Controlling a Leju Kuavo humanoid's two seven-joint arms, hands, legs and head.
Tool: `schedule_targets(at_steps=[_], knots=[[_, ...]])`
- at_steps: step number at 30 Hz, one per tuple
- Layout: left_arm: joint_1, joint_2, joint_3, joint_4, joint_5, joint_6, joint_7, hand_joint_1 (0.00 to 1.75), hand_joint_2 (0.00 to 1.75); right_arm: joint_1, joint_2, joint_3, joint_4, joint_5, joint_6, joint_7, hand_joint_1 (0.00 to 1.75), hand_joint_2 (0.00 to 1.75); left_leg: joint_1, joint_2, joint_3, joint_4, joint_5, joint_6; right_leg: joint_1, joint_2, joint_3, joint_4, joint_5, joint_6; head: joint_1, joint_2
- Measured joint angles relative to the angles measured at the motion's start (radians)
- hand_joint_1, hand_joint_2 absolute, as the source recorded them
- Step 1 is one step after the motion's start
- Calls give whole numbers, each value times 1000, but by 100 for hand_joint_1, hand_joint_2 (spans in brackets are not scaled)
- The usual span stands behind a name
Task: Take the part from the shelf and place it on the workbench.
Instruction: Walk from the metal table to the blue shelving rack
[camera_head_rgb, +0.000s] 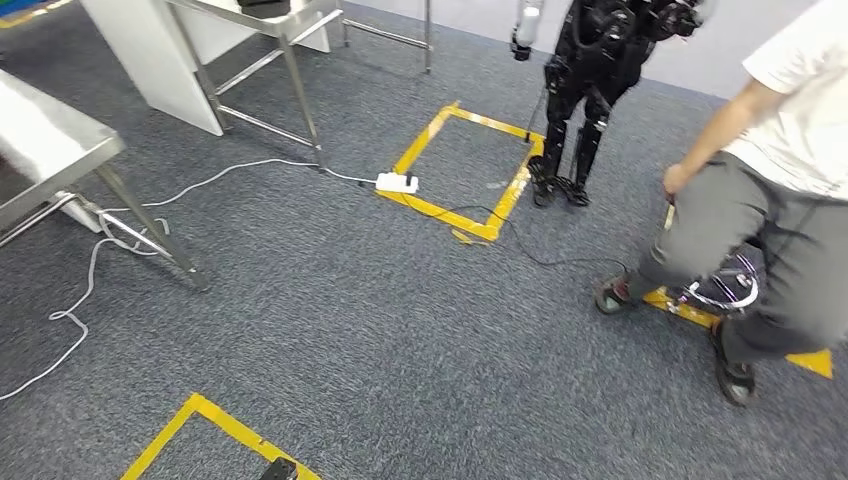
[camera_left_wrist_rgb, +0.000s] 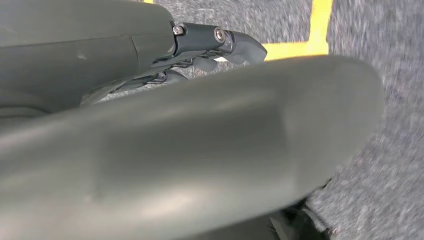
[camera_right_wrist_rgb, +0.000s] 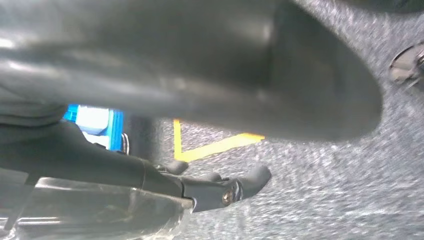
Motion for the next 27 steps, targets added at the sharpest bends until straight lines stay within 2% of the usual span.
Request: schedule_targets(at_steps=[1,2,3,4,5,7,8,9,11,12,13,15,17,18,19,20,21,22,23,24,25,26,27], knots=[[3,1,-6,2,-4,1,5,0,0,0,1,-2,0,0,-1,5,0,0,-1,-18,-36,69,-31,2,4,14,0,0,0,-6,-1,0],[5,2,-11,3,-8,2,9,0,0,0,4,-3,0,0,-3,13,0,0,-2,-28,-67,123,-47,4,9,29,0,0,0,-9,0,0],[7,2,-15,4,-10,3,12,0,0,0,7,-4,0,1,-6,24,0,0,-2,-31,-84,144,-41,6,13,44,1,1,0,-10,0,0],[8,3,-20,5,-11,2,16,0,0,0,11,-5,0,1,-10,38,0,0,-2,-33,-83,126,-15,10,16,60,2,2,0,-10,0,0],[8,4,-23,5,-12,2,21,0,0,0,16,-6,0,2,-13,50,0,0,-3,-40,-64,74,25,15,18,75,4,3,0,-9,-1,0],[7,10,-30,5,-13,0,31,0,0,-1,27,-10,0,3,-19,67,0,0,-5,-77,-14,-51,93,27,22,102,4,6,-1,-8,-1,0],[7,13,-33,5,-15,-1,34,0,0,-2,33,-12,-1,3,-21,71,0,0,-7,-90,1,-91,109,32,23,112,2,8,0,-6,0,0],[7,15,-37,5,-18,-1,36,0,0,-3,36,-14,-1,3,-22,73,0,0,-11,-96,7,-107,113,35,23,120,-1,8,0,-2,0,0],[5,16,-47,6,-24,0,37,0,0,-1,40,-16,-2,3,-24,76,0,0,-17,-77,10,-116,118,44,23,131,-9,8,3,10,0,0],[5,16,-52,6,-27,0,38,0,0,0,41,-17,-2,3,-24,77,0,0,-17,-67,14,-125,124,51,23,119,-15,13,2,14,0,0],[5,16,-55,6,-29,1,37,0,0,0,42,-18,-2,3,-25,79,0,0,-16,-56,19,-133,130,59,23,96,-26,30,-8,16,1,0],[6,17,-61,6,-33,2,37,0,0,-3,43,-20,-2,4,-26,81,0,0,-16,-30,23,-143,135,67,18,42,-76,126,-56,15,5,0],[8,17,-66,6,-39,4,36,0,0,-5,43,-21,-2,5,-28,82,0,0,-16,-1,23,-143,134,68,7,25,-141,250,-105,23,6,0],[8,17,-70,6,-42,5,36,0,0,-3,43,-21,-2,6,-28,82,0,0,-15,14,24,-143,132,66,0,21,-152,274,-110,33,6,0],[8,17,-74,6,-46,6,35,0,0,-2,43,-21,-2,6,-29,83,0,0,-13,28,25,-143,129,62,-7,14,-137,249,-98,48,6,0],[8,17,-79,6,-49,6,33,0,0,0,43,-21,-2,6,-30,84,0,0,-11,40,29,-142,126,56,-15,-2,-101,189,-77,63,6,0],[9,18,-82,6,-52,6,32,0,0,-1,44,-21,-2,6,-31,84,0,0,-10,52,34,-142,122,49,-20,-31,-58,115,-55,75,7,0],[9,19,-85,6,-54,6,31,0,0,-4,45,-21,-2,6,-32,84,0,0,-11,63,39,-141,116,40,-18,-60,-22,55,-37,80,8,0],[10,21,-87,6,-57,6,30,0,0,-6,47,-22,-3,6,-33,84,0,0,-13,73,45,-141,110,31,-15,-79,-1,22,-27,77,7,0],[10,22,-89,6,-58,6,29,0,0,-8,48,-22,-4,6,-34,84,0,0,-15,83,51,-142,106,24,-10,-88,7,10,-22,69,4,0],[10,23,-90,6,-60,6,28,0,0,-9,48,-22,-4,6,-34,84,0,0,-15,94,57,-144,102,17,-3,-78,6,10,-19,61,2,0],[8,23,-93,6,-61,6,27,0,0,-9,47,-22,-5,6,-34,84,0,0,-12,106,63,-147,100,11,-2,-64,5,10,-17,51,0,0],[6,23,-96,6,-62,6,26,0,0,-7,45,-22,-5,7,-35,84,0,0,-7,107,69,-147,97,5,-6,-49,7,6,-16,42,-1,0]])
